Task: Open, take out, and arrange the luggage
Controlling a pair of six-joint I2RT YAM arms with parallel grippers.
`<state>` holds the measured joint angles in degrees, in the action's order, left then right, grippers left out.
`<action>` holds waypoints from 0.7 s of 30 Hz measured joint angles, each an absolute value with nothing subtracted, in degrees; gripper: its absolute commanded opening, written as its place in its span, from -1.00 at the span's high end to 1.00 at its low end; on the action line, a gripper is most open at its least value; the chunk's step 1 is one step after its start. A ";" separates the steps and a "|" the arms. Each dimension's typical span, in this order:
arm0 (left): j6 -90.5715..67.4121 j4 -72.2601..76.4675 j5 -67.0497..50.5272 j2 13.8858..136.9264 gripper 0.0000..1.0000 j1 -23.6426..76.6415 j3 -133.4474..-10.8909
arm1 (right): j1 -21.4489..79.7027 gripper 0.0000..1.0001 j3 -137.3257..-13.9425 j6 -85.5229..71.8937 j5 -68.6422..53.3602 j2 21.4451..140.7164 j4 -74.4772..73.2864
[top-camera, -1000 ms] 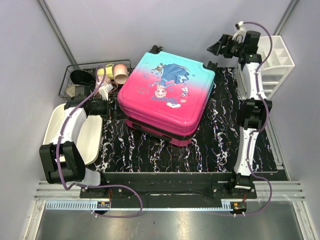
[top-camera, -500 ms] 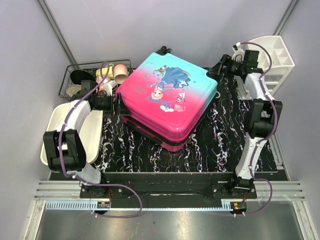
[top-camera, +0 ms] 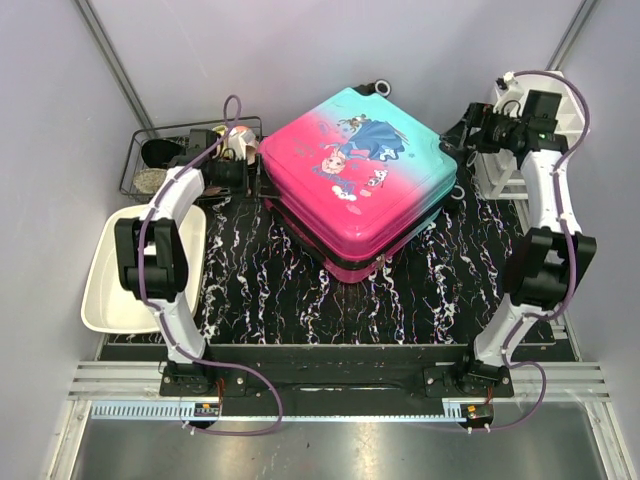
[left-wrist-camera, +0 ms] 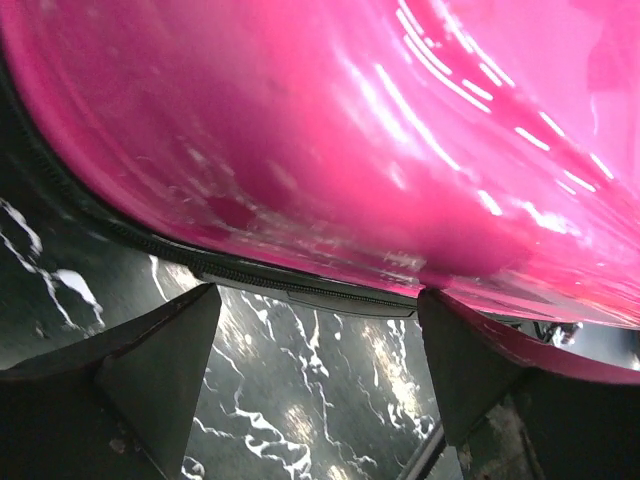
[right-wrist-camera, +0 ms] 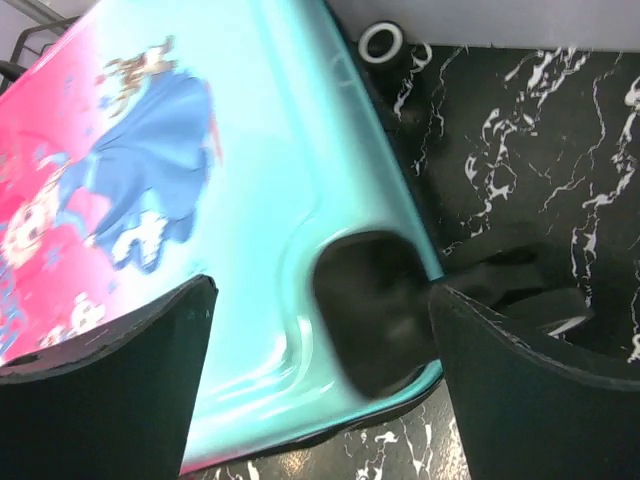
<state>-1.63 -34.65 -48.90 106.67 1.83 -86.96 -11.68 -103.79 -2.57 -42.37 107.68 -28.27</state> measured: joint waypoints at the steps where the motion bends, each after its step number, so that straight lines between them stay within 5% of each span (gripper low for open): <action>1: -1.85 -34.13 -48.56 107.72 -0.68 2.00 -88.60 | -11.66 -0.96 -103.59 -1.69 -42.59 105.97 -29.02; 8: 1.63 -29.04 -47.81 105.23 -0.74 1.45 -90.80 | -11.62 -0.99 -99.00 5.08 -44.51 91.44 -34.85; 14: 24.10 -39.62 -47.44 84.68 -0.79 5.17 -84.95 | -11.62 -0.98 -90.78 7.27 -45.56 78.19 -41.30; 21: 55.22 -54.78 -41.08 61.41 -0.60 34.83 -76.31 | -11.62 -0.98 -80.16 7.07 -41.91 66.76 -52.53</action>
<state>55.22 -54.78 -41.08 61.41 34.83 -76.31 -11.62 -80.16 7.07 -41.91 66.76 -52.53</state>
